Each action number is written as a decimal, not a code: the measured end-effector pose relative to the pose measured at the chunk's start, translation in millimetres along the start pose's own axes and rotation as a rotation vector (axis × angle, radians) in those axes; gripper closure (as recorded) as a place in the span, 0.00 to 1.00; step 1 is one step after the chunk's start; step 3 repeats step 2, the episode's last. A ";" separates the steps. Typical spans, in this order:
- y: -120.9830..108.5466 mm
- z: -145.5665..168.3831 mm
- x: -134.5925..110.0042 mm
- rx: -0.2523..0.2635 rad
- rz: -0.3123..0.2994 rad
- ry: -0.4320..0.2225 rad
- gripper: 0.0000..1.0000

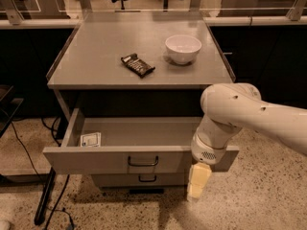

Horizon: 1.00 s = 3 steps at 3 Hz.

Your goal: Open top drawer

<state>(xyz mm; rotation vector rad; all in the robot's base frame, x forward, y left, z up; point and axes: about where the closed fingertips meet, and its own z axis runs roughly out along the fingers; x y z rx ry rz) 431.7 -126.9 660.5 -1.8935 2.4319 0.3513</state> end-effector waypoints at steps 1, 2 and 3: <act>29.1 -9.2 11.3 -0.018 0.014 -0.005 0.00; 56.5 -21.6 28.4 -0.016 0.033 -0.008 0.00; 56.5 -21.6 28.4 -0.016 0.033 -0.008 0.00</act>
Offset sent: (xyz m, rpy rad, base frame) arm -0.0937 -0.0343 0.0403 0.0110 0.0229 -0.0563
